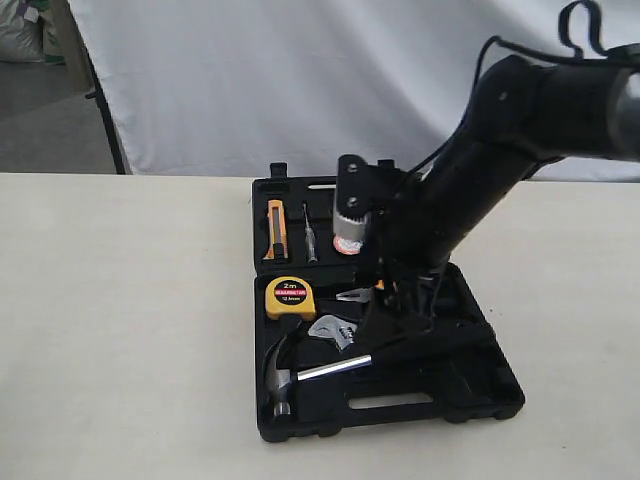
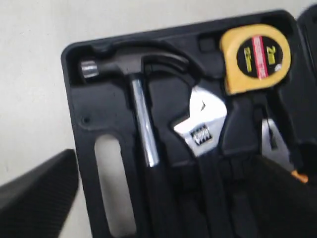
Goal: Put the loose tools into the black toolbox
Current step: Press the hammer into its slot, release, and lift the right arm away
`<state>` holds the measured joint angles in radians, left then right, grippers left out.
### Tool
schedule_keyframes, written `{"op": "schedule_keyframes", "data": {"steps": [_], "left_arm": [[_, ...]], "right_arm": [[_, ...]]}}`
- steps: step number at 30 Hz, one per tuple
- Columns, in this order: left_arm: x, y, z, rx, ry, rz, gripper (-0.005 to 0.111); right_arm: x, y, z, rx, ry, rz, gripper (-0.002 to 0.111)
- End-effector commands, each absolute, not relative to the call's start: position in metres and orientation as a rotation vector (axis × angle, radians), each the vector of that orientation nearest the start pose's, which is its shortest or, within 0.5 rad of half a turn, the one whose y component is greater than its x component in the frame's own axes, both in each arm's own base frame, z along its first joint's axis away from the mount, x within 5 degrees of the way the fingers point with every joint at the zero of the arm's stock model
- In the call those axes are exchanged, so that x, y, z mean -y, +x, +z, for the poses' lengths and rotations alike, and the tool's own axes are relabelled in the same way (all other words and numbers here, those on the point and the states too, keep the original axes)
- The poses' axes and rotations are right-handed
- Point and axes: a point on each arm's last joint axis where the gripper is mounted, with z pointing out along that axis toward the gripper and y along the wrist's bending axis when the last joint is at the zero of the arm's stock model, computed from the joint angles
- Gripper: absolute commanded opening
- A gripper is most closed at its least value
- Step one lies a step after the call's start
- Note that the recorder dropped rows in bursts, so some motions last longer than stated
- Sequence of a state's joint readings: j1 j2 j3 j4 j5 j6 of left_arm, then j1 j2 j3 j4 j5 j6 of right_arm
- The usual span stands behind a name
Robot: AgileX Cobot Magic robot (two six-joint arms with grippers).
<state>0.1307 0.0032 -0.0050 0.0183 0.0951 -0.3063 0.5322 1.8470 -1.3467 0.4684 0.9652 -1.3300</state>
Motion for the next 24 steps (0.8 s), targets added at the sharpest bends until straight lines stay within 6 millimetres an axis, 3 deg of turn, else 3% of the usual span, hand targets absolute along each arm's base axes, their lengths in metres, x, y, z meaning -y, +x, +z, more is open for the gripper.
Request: {"op": "schedule_keyframes", "data": {"steps": [1, 2, 3, 9, 13, 19, 24], "left_arm": [[-0.009, 0.055, 0.208, -1.526, -0.346, -0.103, 0.001], [-0.009, 0.055, 0.208, -1.526, -0.346, -0.103, 0.001], [-0.009, 0.055, 0.208, -1.526, -0.346, -0.103, 0.001], [-0.009, 0.055, 0.208, -1.526, -0.346, -0.103, 0.001], [-0.009, 0.055, 0.208, -1.526, -0.346, -0.103, 0.001], [-0.009, 0.055, 0.208, -1.526, -0.346, -0.103, 0.001], [-0.009, 0.055, 0.208, -1.526, -0.346, -0.103, 0.001]], "right_arm": [[-0.181, 0.32, 0.224, -2.089, -1.904, 0.425, 0.027], [-0.175, 0.324, 0.223, -2.12, -1.849, 0.413, 0.009], [-0.165, 0.333, 0.221, -2.158, -1.749, 0.379, 0.002], [-0.123, 0.349, 0.195, -2.263, -1.465, 0.226, 0.004], [-0.107, 0.358, 0.187, -2.277, -1.276, 0.121, 0.004], [-0.097, 0.362, 0.174, -2.321, -1.236, 0.113, 0.004], [-0.098, 0.367, 0.144, -2.379, -1.247, 0.123, 0.004]]}}
